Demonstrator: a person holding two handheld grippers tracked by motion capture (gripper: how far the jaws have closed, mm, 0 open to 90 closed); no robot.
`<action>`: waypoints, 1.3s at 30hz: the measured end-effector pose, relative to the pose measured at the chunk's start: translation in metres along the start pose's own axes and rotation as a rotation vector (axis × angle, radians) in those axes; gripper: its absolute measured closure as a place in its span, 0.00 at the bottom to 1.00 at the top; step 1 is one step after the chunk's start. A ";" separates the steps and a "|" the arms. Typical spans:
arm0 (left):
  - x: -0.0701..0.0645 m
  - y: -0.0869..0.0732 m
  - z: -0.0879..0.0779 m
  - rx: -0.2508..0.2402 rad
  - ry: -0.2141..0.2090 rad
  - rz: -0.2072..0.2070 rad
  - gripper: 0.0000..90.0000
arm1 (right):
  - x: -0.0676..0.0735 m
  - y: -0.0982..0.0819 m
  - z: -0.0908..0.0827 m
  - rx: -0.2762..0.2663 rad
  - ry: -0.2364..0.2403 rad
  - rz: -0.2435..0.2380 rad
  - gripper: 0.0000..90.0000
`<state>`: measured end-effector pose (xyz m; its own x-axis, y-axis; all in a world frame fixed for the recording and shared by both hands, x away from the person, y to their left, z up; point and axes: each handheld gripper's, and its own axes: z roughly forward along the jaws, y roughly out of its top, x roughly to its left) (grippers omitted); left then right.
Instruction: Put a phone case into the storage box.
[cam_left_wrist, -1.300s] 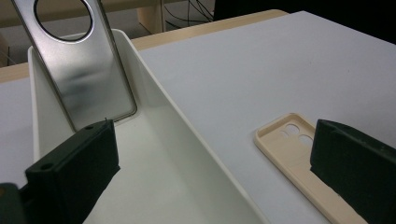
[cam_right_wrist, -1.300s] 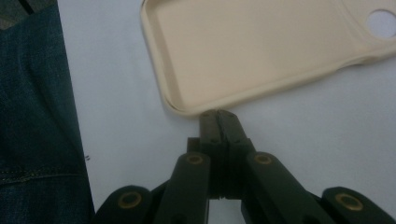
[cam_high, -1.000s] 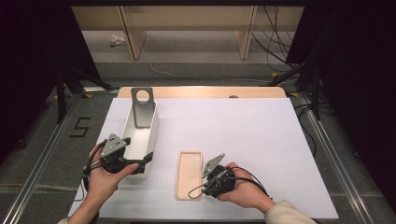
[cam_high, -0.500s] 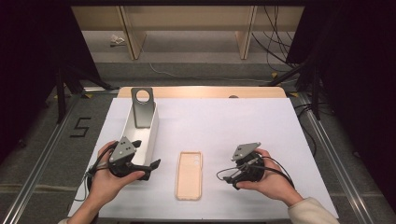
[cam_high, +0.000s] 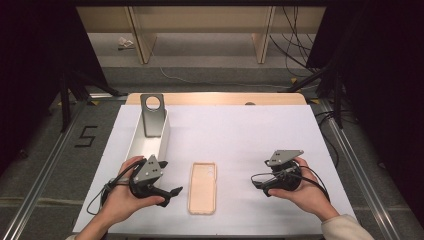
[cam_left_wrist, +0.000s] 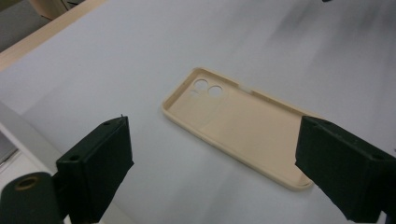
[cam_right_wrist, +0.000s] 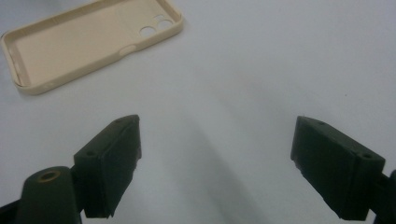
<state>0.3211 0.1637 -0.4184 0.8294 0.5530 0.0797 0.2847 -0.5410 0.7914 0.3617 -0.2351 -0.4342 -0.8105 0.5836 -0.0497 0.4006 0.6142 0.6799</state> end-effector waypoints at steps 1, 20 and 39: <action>-0.001 0.000 0.001 0.006 -0.003 0.007 0.12 | 0.000 -0.001 0.000 -0.002 -0.004 0.004 0.19; -0.026 0.005 0.030 0.194 -0.139 0.190 0.17 | -0.002 0.000 -0.003 -0.031 -0.014 0.035 0.19; -0.057 0.015 0.079 0.407 -0.185 0.463 0.20 | -0.003 0.000 -0.003 -0.036 -0.007 0.041 0.19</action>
<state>0.3157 0.0739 -0.4595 0.9691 0.1061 0.2228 0.0073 -0.9148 0.4038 0.3628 -0.2376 -0.4318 -0.7909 0.6113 -0.0260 0.4174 0.5701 0.7076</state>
